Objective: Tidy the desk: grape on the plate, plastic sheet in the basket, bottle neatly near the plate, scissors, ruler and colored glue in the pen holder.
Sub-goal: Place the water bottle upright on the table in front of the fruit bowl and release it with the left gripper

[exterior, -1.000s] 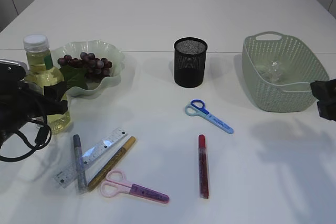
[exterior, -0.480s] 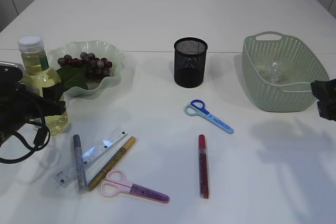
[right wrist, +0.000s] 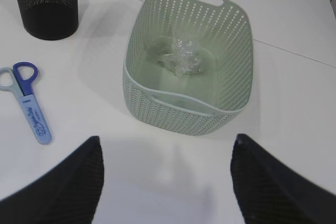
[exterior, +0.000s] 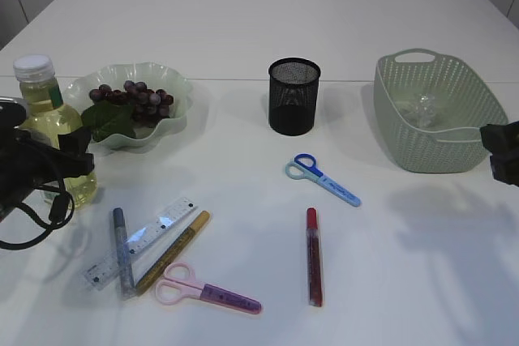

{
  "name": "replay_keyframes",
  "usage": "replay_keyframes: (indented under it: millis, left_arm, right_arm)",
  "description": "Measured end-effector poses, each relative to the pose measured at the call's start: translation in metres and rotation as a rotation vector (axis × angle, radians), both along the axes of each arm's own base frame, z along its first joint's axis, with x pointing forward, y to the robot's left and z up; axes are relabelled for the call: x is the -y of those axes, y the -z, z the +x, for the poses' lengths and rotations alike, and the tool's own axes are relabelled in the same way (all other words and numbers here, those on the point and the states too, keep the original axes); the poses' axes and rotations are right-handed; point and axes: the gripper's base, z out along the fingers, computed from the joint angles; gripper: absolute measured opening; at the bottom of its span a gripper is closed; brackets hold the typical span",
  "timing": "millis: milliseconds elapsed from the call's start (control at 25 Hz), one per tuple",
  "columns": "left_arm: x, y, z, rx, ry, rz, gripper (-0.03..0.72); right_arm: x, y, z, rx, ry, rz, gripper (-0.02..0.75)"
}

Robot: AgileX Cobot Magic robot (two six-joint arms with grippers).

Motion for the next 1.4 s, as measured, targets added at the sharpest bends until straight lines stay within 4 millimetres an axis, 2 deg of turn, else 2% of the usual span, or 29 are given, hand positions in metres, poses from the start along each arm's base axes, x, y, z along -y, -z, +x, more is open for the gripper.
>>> replay_keyframes:
  millis: [440,720,1400]
  left_arm:
    - [0.0001,0.0000,0.0000,0.000,0.002,0.000,0.522]
    - [0.0005,0.0000,0.0000,0.000,0.006,0.001,0.581]
    - [0.0023,-0.0004,-0.0001,0.001,0.028,0.011,0.587]
  right_arm:
    - [0.0000,0.0000,0.0000,0.000,0.001,0.002,0.583]
    - [0.0002,0.0000,0.0000,0.000,0.003,0.001,0.583]
    - [0.0002,0.0000,0.0000,0.000,0.004,0.003,0.583]
